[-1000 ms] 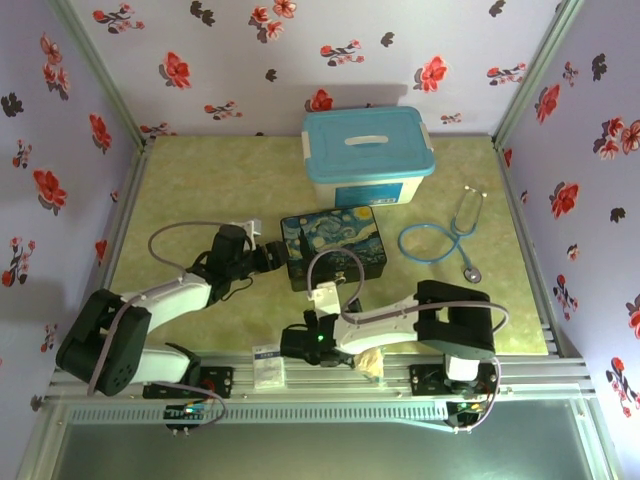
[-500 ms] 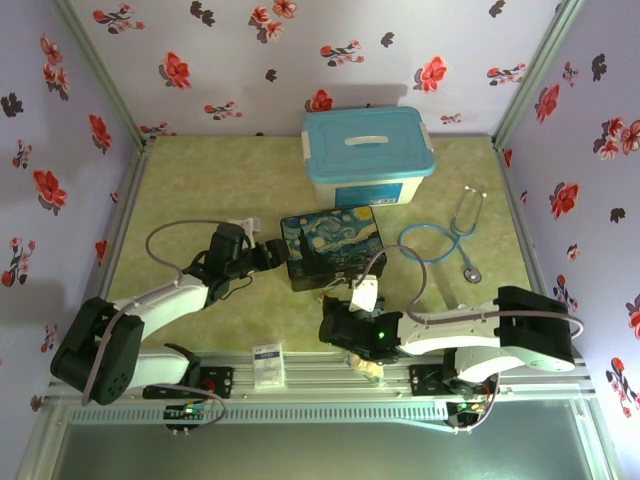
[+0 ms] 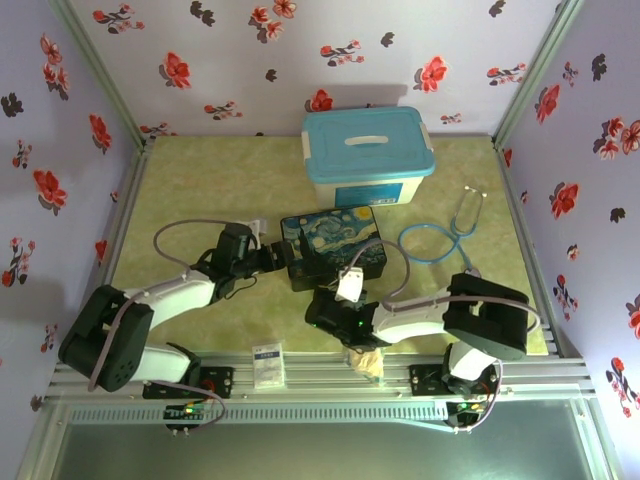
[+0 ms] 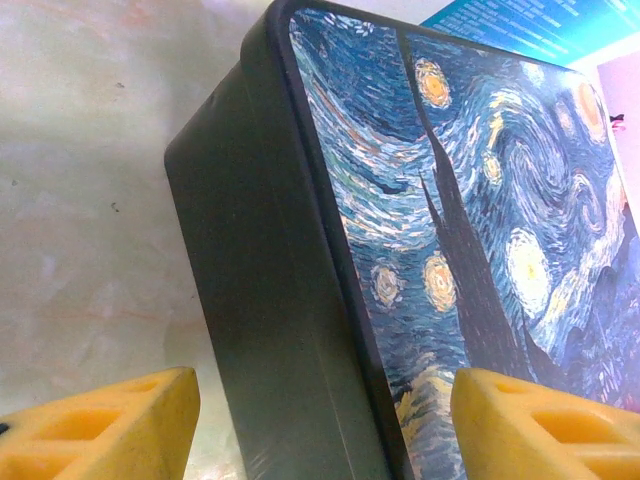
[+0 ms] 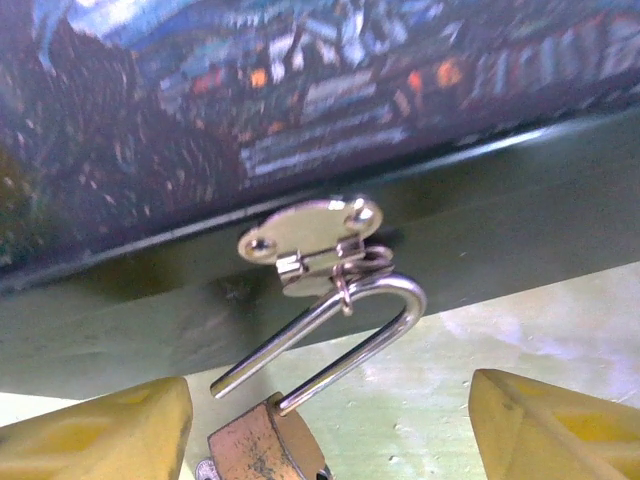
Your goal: Unlock the padlock with the key
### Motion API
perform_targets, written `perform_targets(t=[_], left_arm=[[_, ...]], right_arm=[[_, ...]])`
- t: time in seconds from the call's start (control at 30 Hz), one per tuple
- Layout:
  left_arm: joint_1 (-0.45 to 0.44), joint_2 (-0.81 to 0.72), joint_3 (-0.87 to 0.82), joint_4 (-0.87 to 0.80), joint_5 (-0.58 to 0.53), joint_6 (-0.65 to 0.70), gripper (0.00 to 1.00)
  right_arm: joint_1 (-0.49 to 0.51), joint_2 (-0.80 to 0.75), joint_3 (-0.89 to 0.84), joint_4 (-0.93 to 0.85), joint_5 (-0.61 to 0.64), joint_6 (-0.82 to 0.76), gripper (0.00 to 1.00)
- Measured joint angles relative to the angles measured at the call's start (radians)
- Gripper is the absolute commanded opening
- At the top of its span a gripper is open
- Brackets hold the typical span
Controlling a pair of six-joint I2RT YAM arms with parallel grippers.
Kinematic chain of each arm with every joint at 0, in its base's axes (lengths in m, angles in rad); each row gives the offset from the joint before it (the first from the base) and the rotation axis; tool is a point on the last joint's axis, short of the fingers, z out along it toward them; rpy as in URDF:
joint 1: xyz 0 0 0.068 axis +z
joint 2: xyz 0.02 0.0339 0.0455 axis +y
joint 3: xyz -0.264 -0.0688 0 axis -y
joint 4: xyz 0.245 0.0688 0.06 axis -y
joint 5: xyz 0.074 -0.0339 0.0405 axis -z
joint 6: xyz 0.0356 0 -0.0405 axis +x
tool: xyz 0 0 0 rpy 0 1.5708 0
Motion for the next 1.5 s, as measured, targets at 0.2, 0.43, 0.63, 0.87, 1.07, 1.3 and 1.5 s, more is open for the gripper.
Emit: perform_targets(t=[0.2,0.43,0.63,0.87,1.07,1.3,1.5], left_arm=[[-0.003,0.003,0.002,0.013,0.000,0.000,0.68],[-0.006,0.008,0.002,0.021,0.000,-0.003,0.68],[-0.006,0.009,0.002,0.022,0.000,-0.003,0.68],[-0.014,0.039,0.047,0.021,0.000,0.001,0.68],[-0.035,0.132,0.125,-0.005,-0.044,0.043,0.68],[-0.070,0.200,0.183,-0.003,-0.100,0.087,0.66],[-0.078,0.208,0.182,0.022,-0.118,0.100,0.62]], right_arm=[[-0.002,0.069,0.002,0.034,-0.021,0.001,0.65],[-0.005,0.087,0.015,0.041,-0.012,0.006,0.50],[-0.005,0.087,-0.013,0.125,-0.038,0.035,0.31],[-0.007,0.061,-0.068,0.251,-0.050,0.055,0.18],[-0.007,0.067,-0.140,0.431,-0.058,0.072,0.09],[-0.009,0.146,-0.254,0.785,-0.040,0.158,0.01],[-0.003,0.325,-0.342,1.278,-0.003,0.232,0.00]])
